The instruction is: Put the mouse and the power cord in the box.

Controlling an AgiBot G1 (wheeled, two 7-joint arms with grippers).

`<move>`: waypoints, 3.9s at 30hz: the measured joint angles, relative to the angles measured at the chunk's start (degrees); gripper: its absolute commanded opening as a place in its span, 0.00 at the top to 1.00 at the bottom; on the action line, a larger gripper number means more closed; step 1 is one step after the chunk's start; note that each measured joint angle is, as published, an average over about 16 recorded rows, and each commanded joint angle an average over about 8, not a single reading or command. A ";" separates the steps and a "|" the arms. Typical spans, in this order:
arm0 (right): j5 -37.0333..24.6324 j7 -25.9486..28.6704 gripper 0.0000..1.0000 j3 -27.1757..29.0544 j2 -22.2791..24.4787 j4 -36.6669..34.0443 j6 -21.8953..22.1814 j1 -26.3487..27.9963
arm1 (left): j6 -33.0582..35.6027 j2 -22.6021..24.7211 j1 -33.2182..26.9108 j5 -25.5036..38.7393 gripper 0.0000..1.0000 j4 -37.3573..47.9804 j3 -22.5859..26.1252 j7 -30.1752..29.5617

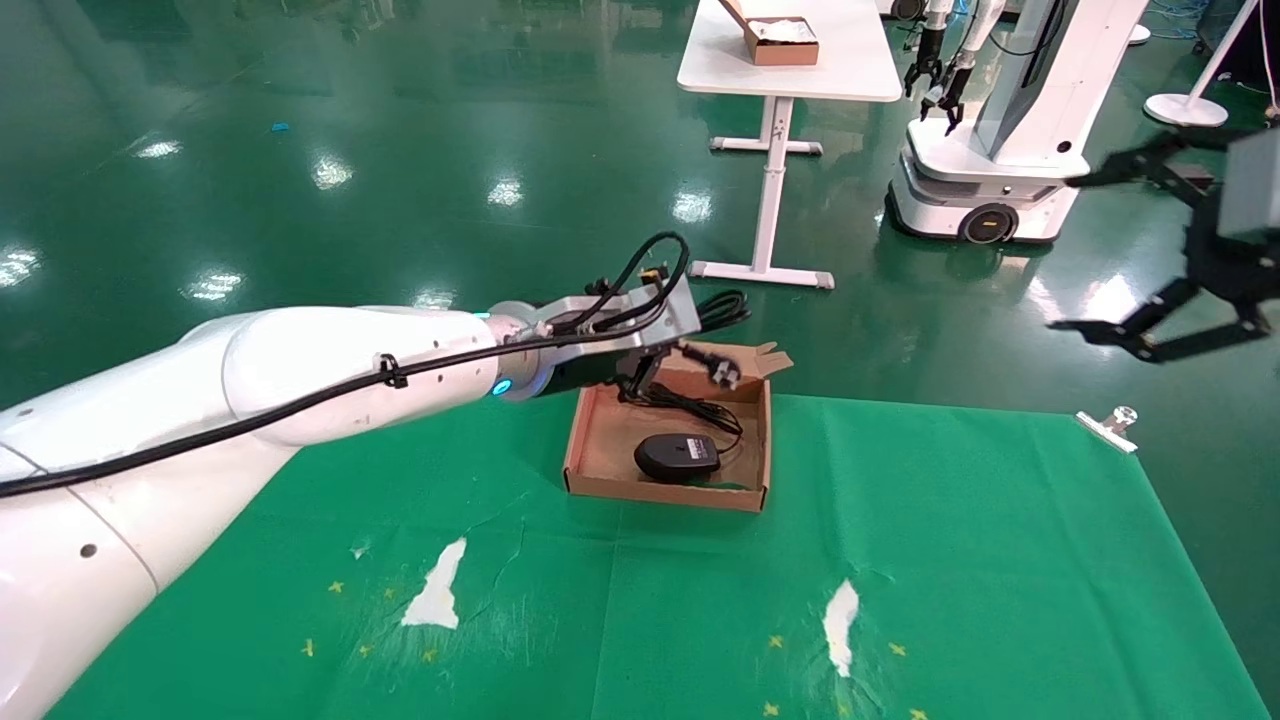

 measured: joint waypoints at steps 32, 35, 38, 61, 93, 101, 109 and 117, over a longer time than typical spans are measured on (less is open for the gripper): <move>15.69 16.90 0.00 7.37 3.20 21.04 -0.24 -20.60 | 20.28 -16.50 14.79 -17.83 0.00 -15.56 -19.85 -0.51; 17.94 19.28 0.00 8.43 3.67 23.99 -0.20 -23.60 | 23.10 -18.69 16.79 -20.20 0.00 -17.52 -22.72 -0.38; 20.19 21.65 0.00 9.49 4.14 26.95 -0.17 -26.61 | 25.92 -20.89 18.80 -22.58 0.00 -19.47 -25.59 -0.25; 37.46 39.88 0.00 17.61 7.74 49.62 0.13 -49.66 | 47.60 -37.74 34.20 -40.81 0.00 -34.50 -47.64 0.75; 45.81 48.34 0.00 21.55 9.49 60.45 0.29 -60.73 | 55.87 -44.14 40.06 -47.82 0.00 -40.17 -56.05 1.14; 45.52 48.20 0.00 21.41 9.44 60.11 0.29 -60.38 | 55.71 -44.04 39.96 -47.67 0.00 -40.08 -55.90 1.14; 45.37 48.13 0.00 21.34 9.41 59.93 0.29 -60.19 | 55.63 -43.99 39.92 -47.59 0.00 -40.04 -55.82 1.14; 45.29 48.10 0.00 21.30 9.38 59.85 0.29 -60.10 | 55.59 -43.96 39.89 -47.56 0.00 -40.00 -55.79 1.14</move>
